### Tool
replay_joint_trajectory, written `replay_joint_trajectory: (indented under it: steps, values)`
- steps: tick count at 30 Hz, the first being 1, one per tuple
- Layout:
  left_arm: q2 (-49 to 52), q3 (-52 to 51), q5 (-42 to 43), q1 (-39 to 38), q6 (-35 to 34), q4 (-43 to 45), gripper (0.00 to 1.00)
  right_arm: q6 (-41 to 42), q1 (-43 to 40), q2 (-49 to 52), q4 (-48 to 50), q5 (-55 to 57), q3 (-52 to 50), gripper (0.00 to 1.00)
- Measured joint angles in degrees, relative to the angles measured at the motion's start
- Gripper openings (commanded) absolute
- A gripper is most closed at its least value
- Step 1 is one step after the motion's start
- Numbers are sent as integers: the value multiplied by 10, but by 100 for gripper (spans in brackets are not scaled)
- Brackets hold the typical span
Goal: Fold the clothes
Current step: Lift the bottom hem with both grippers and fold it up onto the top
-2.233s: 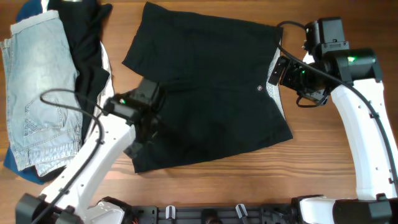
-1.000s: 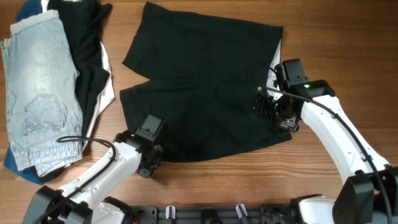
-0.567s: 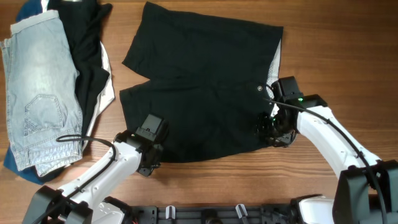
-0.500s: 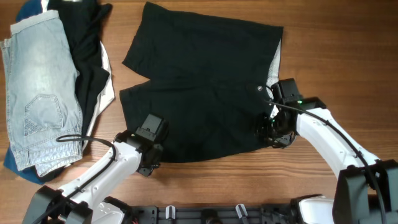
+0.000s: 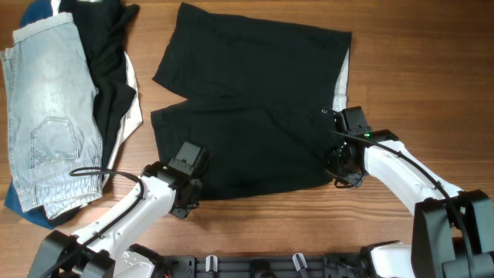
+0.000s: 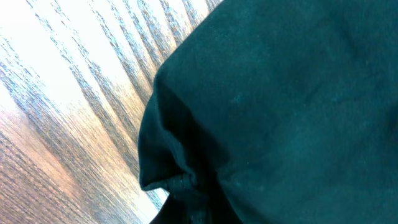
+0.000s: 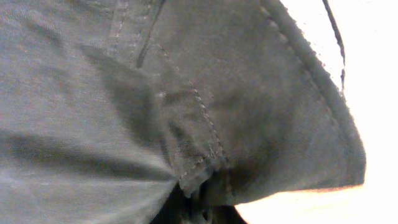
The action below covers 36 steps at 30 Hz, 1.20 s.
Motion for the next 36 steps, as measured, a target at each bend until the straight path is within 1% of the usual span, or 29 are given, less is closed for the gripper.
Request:
replay_joint_trajectory:
  steps: [3, 5, 7, 8, 10, 12, 16, 19, 22, 24, 26, 29, 30, 31, 32, 34, 36]
  values:
    - [-3, 4, -2, 0, 0, -38, 4, -12, -2, 0, -12, -6, 9, 4]
    - [-16, 17, 1, 5, 0, -107, 4, -31, -12, -2, -54, -32, 40, 4]
    - [-52, 68, -3, 14, 2, -180, 4, -62, -36, -20, -106, -62, 97, 4]
    - [-83, 106, -17, 16, 12, -207, 4, -83, -52, -40, -132, -75, 137, 4]
    - [-125, 167, -37, 16, 53, -231, 4, -120, -80, -84, -191, -97, 207, 4]
    - [-170, 223, -53, 16, 101, -243, 4, -139, -89, -123, -228, -99, 247, 4]
    - [-226, 289, -62, 16, 167, -301, 4, -153, -89, -194, -275, -109, 261, 4]
    - [-244, 335, -62, 16, 187, -335, 4, -155, -89, -240, -295, -114, 262, 4]
    - [-241, 350, -64, 16, 198, -332, 4, -155, -89, -243, -287, -108, 264, 4]
    - [-209, 351, -74, 17, 220, -297, 4, -155, -90, -220, -265, -93, 264, 4]
    - [-122, 353, -112, 17, 264, -211, 4, -155, -95, -151, -214, -69, 264, 4]
    - [11, 353, -184, 17, 293, -70, 4, -159, -105, -69, -129, -65, 265, 4]
    - [32, 353, -194, 19, 297, -36, 4, -162, -107, -56, -107, -64, 264, 4]
    - [61, 352, -205, 25, 307, 26, 4, -171, -109, -31, -47, -62, 264, 4]
    - [78, 352, -209, 31, 317, 59, 4, -176, -110, -21, -18, -61, 265, 4]
    - [116, 353, -217, 45, 347, 165, 4, -182, -110, -5, 27, -61, 264, 4]
    - [144, 352, -221, 54, 365, 233, 4, -191, -110, 9, 87, -61, 265, 4]
